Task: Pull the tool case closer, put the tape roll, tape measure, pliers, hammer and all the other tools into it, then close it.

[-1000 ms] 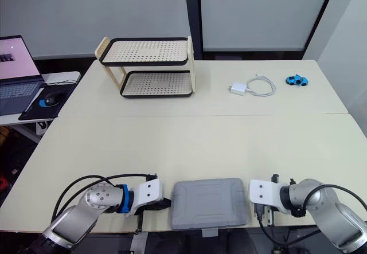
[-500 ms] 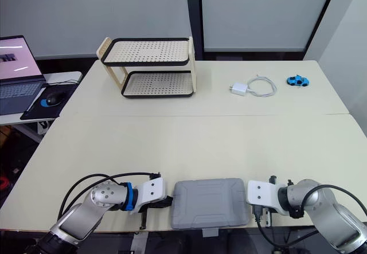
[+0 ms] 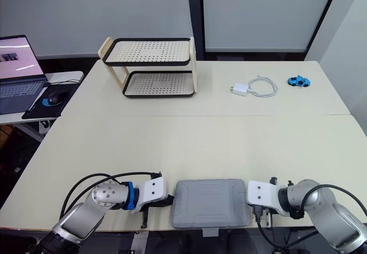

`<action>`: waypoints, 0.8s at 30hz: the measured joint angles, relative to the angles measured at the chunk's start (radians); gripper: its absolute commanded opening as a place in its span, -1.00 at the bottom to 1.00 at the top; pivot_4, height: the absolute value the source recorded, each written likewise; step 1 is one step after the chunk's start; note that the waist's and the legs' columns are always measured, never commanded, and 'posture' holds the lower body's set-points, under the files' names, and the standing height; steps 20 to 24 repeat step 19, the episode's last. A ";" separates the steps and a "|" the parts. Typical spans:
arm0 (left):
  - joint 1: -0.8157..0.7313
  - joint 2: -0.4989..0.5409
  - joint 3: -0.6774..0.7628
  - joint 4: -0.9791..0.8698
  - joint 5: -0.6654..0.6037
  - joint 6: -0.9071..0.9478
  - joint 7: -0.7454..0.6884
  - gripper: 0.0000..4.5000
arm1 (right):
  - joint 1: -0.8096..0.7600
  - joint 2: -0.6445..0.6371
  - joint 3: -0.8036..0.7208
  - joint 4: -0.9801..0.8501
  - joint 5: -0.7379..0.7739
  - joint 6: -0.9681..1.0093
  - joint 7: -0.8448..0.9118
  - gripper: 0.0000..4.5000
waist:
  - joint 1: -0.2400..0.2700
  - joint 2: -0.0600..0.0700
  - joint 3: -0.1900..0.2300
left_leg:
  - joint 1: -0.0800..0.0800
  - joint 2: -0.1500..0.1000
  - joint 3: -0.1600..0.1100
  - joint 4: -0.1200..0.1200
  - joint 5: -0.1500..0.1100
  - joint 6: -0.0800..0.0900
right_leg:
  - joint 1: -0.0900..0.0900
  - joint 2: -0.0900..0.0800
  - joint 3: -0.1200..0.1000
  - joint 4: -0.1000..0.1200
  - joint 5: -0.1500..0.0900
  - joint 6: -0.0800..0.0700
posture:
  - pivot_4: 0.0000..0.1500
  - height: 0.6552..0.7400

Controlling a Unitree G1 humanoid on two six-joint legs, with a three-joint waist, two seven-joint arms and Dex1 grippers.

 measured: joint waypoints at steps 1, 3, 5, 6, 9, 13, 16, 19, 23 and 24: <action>0.002 0.010 0.004 0.001 -0.003 -0.004 -0.003 -1.00 | 0.009 -0.006 -0.014 -0.010 0.010 0.004 0.001 -0.99 | 0.000 0.000 0.000 | 0.000 0.000 0.000 0.000 0.000 0.000 | 0.000 0.000 0.000 0.000 0.000 0.000 | 1.00 1.00; 0.004 0.038 0.029 0.013 -0.012 -0.007 -0.011 -1.00 | 0.029 -0.031 -0.054 -0.027 0.021 0.010 0.007 -0.99 | 0.000 0.000 0.000 | 0.000 0.000 0.000 0.000 0.000 0.000 | 0.000 0.000 0.000 0.000 0.000 0.000 | 1.00 1.00; 0.006 0.075 0.069 0.041 -0.037 -0.019 -0.026 -1.00 | 0.066 -0.062 -0.127 -0.036 0.049 0.010 0.017 -0.99 | 0.000 0.000 0.000 | 0.000 0.000 0.000 0.000 0.000 0.000 | 0.000 0.000 0.000 0.000 0.000 0.000 | 1.00 1.00; 0.010 0.102 0.099 0.056 -0.055 -0.030 -0.041 -1.00 | 0.090 -0.079 -0.177 -0.043 0.066 0.005 0.027 -0.99 | 0.000 0.000 0.000 | 0.000 0.001 0.000 0.000 0.000 0.000 | -0.001 0.000 0.000 0.001 0.000 0.000 | 1.00 1.00; 0.013 0.176 0.207 0.079 -0.102 -0.056 -0.078 -1.00 | 0.139 -0.119 -0.331 -0.053 0.117 -0.023 0.064 -0.99 | 0.000 0.000 0.000 | 0.000 0.001 0.000 0.000 0.000 0.000 | -0.001 0.000 0.000 0.000 0.000 0.000 | 1.00 1.00; 0.046 0.244 0.316 0.098 -0.161 -0.112 -0.127 -1.00 | 0.219 -0.160 -0.559 -0.063 0.211 -0.054 0.189 -0.99 | 0.000 0.000 0.001 | 0.000 0.001 0.000 -0.001 0.000 0.000 | 0.000 0.000 0.000 -0.001 0.000 0.000 | 1.00 1.00; 0.050 0.286 0.369 0.114 -0.194 -0.112 -0.166 -1.00 | 0.242 -0.189 -0.689 -0.050 0.250 -0.060 0.265 -0.99 | -0.001 0.000 0.001 | 0.001 0.001 0.000 -0.001 0.000 0.000 | 0.001 0.000 -0.001 -0.001 0.000 0.000 | 1.00 1.00; 0.048 0.288 0.390 0.114 -0.217 -0.088 -0.171 -1.00 | 0.250 -0.209 -0.729 -0.024 0.259 -0.081 0.310 -0.99 | -0.001 0.000 0.001 | 0.001 0.001 0.001 -0.001 0.000 0.000 | 0.001 0.000 -0.001 -0.001 0.000 0.000 | 1.00 1.00; 0.048 0.288 0.390 0.114 -0.217 -0.088 -0.171 -1.00 | 0.250 -0.209 -0.729 -0.024 0.259 -0.081 0.310 -0.99 | -0.001 0.000 0.001 | 0.001 0.001 0.001 -0.001 0.000 0.000 | 0.001 0.000 -0.001 -0.001 0.000 0.000 | 1.00 1.00; 0.048 0.288 0.390 0.114 -0.217 -0.088 -0.171 -1.00 | 0.250 -0.209 -0.729 -0.024 0.259 -0.081 0.310 -0.99 | -0.001 0.000 0.001 | 0.001 0.001 0.001 -0.001 0.000 0.000 | 0.001 0.000 -0.001 -0.001 0.000 0.000 | 1.00 1.00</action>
